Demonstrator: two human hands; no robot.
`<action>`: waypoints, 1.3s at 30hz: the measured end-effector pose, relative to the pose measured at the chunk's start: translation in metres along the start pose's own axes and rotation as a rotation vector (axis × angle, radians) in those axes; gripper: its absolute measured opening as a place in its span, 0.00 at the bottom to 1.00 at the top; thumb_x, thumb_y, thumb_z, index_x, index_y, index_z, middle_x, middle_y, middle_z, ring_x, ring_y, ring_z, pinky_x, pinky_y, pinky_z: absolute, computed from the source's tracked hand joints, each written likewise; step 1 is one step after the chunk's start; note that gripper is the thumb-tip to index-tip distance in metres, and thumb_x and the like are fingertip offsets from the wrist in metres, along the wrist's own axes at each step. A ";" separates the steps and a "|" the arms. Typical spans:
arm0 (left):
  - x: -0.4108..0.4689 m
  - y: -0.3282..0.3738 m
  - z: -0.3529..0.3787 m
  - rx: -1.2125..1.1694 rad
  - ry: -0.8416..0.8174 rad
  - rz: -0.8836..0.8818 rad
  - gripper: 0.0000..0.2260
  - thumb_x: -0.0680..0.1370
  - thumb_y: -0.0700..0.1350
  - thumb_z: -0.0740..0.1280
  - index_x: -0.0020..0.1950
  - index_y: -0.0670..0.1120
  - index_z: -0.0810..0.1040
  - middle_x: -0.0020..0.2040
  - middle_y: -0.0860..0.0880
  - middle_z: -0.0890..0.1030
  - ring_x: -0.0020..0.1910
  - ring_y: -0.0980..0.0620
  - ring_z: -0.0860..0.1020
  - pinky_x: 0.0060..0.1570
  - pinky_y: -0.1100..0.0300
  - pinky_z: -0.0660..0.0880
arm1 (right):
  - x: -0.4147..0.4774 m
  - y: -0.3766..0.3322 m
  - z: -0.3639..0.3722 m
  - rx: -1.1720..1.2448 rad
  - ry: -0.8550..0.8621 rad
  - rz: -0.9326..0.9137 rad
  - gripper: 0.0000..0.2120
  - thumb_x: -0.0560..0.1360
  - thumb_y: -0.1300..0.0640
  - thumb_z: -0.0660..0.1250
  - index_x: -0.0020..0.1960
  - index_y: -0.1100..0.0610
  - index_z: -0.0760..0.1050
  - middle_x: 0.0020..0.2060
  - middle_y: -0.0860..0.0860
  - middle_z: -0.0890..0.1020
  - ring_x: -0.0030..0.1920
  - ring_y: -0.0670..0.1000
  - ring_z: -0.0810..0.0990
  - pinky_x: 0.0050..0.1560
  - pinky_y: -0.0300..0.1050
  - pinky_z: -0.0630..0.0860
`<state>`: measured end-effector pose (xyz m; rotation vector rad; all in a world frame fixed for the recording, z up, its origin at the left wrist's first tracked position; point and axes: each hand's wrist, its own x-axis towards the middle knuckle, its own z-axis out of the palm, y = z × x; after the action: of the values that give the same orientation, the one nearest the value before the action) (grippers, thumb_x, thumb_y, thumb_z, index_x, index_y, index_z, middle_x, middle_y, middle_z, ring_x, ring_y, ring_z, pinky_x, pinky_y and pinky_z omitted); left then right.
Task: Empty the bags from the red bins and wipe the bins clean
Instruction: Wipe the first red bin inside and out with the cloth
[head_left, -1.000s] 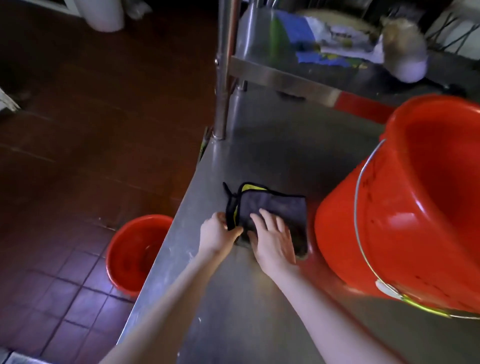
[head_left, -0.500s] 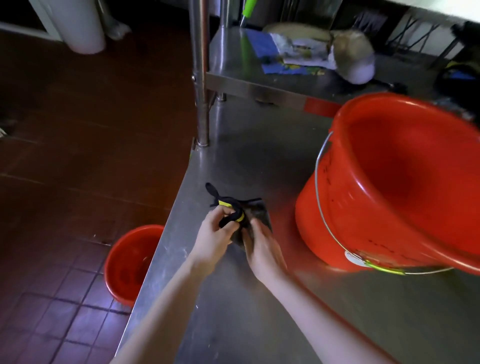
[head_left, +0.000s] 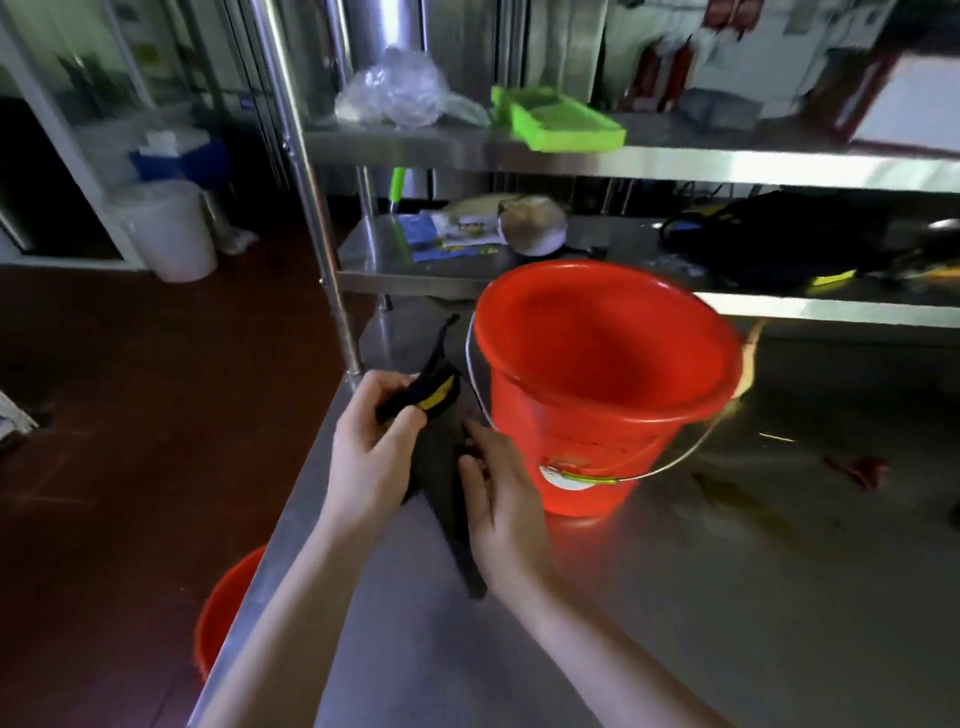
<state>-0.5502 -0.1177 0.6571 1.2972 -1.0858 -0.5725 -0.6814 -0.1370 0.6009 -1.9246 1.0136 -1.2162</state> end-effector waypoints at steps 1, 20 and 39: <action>-0.002 0.012 0.011 -0.020 -0.019 0.010 0.08 0.72 0.40 0.62 0.41 0.53 0.74 0.36 0.55 0.77 0.35 0.55 0.76 0.32 0.63 0.73 | -0.004 -0.005 -0.018 -0.007 0.037 -0.032 0.20 0.81 0.49 0.55 0.69 0.56 0.70 0.63 0.50 0.75 0.64 0.48 0.73 0.65 0.48 0.70; 0.101 0.016 0.179 0.385 -0.517 0.310 0.13 0.74 0.34 0.68 0.55 0.46 0.79 0.53 0.53 0.79 0.51 0.57 0.78 0.51 0.75 0.69 | 0.074 0.062 -0.161 -0.827 0.067 -0.023 0.16 0.82 0.51 0.57 0.66 0.54 0.74 0.63 0.49 0.77 0.62 0.54 0.75 0.64 0.50 0.69; 0.094 -0.064 0.104 0.852 -0.544 0.598 0.24 0.75 0.70 0.56 0.46 0.50 0.75 0.42 0.56 0.68 0.44 0.54 0.68 0.66 0.48 0.61 | 0.150 0.139 -0.265 -0.812 -0.217 -0.057 0.17 0.81 0.59 0.54 0.46 0.62 0.80 0.50 0.54 0.83 0.61 0.54 0.76 0.68 0.48 0.66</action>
<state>-0.5872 -0.2618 0.6161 1.4352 -2.2268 0.0389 -0.9222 -0.3645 0.6487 -2.6297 1.4799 -0.6220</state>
